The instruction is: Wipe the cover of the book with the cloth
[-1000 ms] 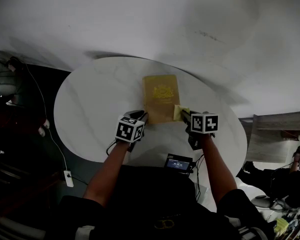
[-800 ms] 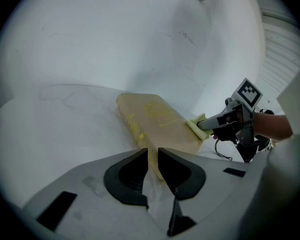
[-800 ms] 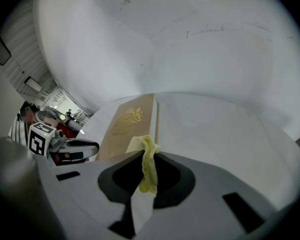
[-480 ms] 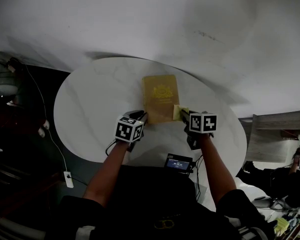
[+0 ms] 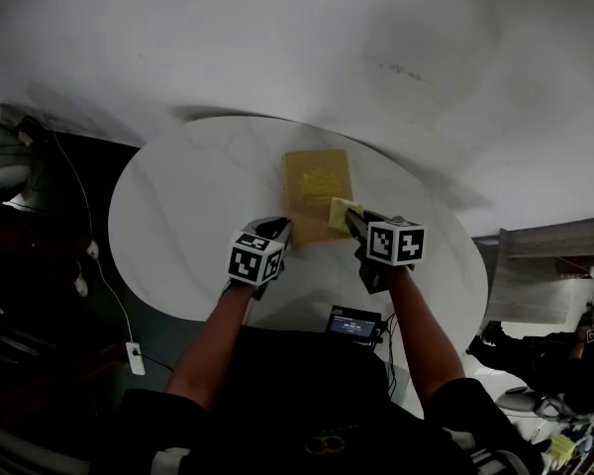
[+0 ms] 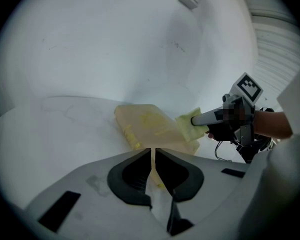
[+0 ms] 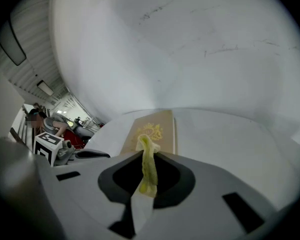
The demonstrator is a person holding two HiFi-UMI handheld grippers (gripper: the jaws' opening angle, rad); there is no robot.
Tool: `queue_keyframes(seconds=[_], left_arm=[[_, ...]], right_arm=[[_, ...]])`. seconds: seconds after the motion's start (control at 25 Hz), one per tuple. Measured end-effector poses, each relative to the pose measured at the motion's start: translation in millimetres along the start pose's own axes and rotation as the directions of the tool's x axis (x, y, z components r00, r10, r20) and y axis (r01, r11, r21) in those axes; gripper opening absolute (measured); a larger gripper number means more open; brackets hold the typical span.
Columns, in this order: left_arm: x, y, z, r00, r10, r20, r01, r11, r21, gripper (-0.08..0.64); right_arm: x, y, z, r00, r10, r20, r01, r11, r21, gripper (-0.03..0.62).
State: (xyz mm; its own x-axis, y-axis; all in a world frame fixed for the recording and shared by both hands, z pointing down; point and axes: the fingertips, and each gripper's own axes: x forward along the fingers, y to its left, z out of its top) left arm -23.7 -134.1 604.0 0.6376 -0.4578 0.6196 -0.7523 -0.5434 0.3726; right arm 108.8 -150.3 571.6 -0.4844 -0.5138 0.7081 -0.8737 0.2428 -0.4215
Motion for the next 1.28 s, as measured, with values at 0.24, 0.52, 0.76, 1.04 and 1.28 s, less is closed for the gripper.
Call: queue_keyframes(seconds=[0.24, 0.52, 0.76, 1.04, 1.28], left_arm=[[-23, -8, 23, 0.989, -0.005, 0.149, 0.000, 0.999, 0.033, 0.009], [-51, -25, 24, 0.963, 0.010, 0.270, -0.032, 0.997, 0.077, 0.009], [-66, -41, 12, 0.944, 0.086, 0.317, -0.110, 0.992, 0.059, 0.009], [-90, -58, -17, 0.934, 0.158, 0.320, -0.188, 0.980, 0.064, 0.009], [-113, -70, -27, 0.922, 0.171, 0.347, -0.213, 0.973, 0.088, 0.009]], right_arm=[[-17, 6, 19, 0.988, 0.023, 0.150, -0.015, 0.999, -0.051, 0.087], [-44, -5, 24, 0.969, 0.011, 0.246, 0.012, 0.996, -0.090, 0.087], [-62, -7, 22, 0.964, 0.029, 0.266, 0.026, 0.979, -0.202, 0.087], [-74, -4, 11, 0.961, 0.042, 0.274, 0.035, 0.962, -0.269, 0.087], [-86, 3, 1, 0.956, 0.036, 0.292, 0.048, 0.960, -0.275, 0.087]])
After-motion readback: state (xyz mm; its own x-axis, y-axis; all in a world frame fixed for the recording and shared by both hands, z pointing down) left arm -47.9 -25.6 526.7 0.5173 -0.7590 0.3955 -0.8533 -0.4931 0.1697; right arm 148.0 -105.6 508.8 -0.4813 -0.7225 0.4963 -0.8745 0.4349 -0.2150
